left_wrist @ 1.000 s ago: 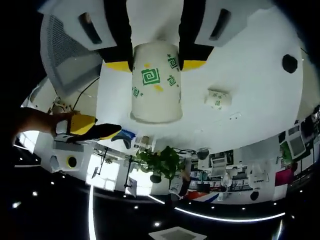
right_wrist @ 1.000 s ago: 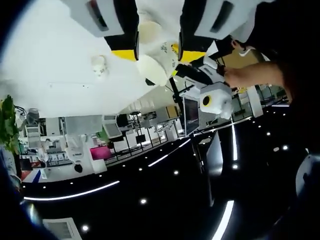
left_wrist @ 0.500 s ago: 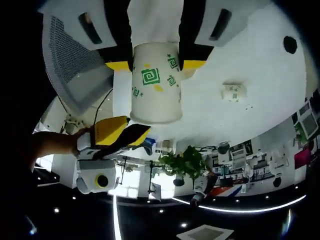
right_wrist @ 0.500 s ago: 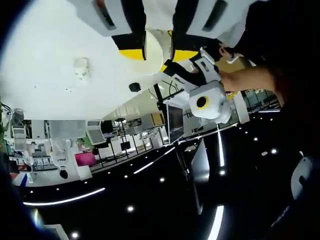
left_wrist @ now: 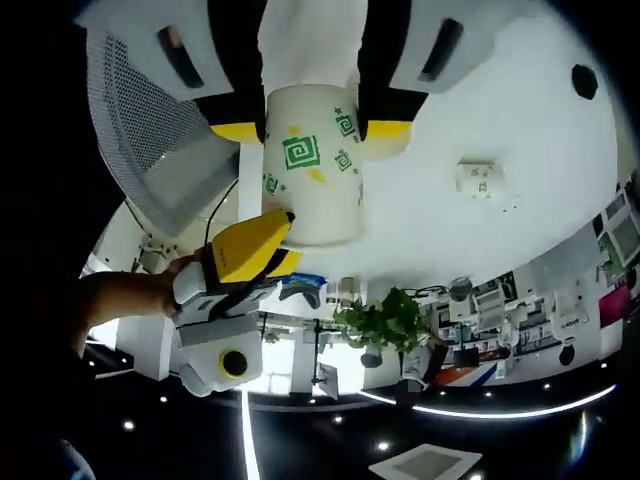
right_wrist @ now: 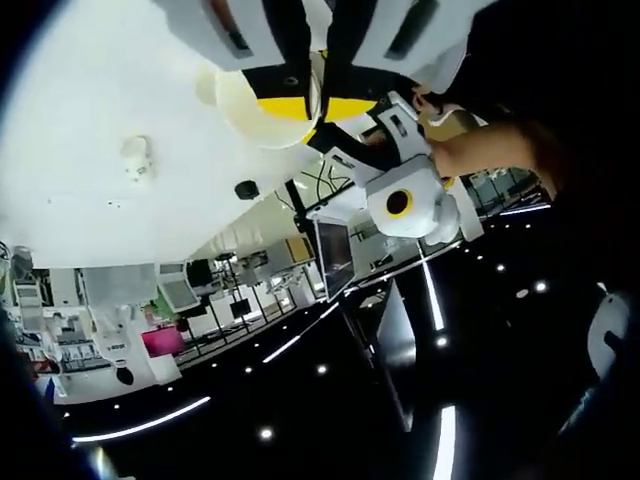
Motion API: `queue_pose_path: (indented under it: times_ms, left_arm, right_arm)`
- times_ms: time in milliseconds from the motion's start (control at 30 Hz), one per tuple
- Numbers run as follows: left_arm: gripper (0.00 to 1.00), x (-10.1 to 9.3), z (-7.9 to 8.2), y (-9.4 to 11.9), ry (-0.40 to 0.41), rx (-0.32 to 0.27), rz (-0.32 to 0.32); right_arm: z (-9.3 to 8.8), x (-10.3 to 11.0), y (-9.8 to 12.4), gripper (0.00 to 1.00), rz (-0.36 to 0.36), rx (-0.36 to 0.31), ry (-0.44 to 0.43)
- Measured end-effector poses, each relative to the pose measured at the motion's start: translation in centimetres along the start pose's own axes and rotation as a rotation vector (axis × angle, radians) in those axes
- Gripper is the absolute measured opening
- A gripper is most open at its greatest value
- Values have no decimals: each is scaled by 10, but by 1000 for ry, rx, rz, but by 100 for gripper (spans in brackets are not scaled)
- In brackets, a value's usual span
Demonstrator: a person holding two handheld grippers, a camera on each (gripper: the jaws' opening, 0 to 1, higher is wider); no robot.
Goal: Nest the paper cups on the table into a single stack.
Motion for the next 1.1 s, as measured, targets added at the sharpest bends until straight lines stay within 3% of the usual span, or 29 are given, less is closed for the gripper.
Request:
queue_pose_path:
  times_ms: [300, 433, 633, 1100]
  left_arm:
    - [36, -2, -5, -4, 9, -28, 30]
    - [48, 2, -11, -2, 13, -26, 81]
    - [59, 5, -16, 10, 57, -59, 129]
    - [61, 5, -35, 24, 125, -73, 173]
  right_arm:
    - [-3, 2, -2, 0, 4, 30, 11]
    - [1, 2, -4, 0, -7, 32, 37]
    - [4, -9, -7, 0, -64, 56, 84]
    - [0, -34, -22, 0, -162, 146, 213]
Point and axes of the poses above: the point that each gripper's makers call its tool centre point, and the gripper's own axes: y roughly backward along the fingers, x roughly to its left, z roughly out of its top, the point moved 3 cm from there along y, roughly backward along the fingers, and after that the axes turned 9 degrees about x, right-handed, at the moved point
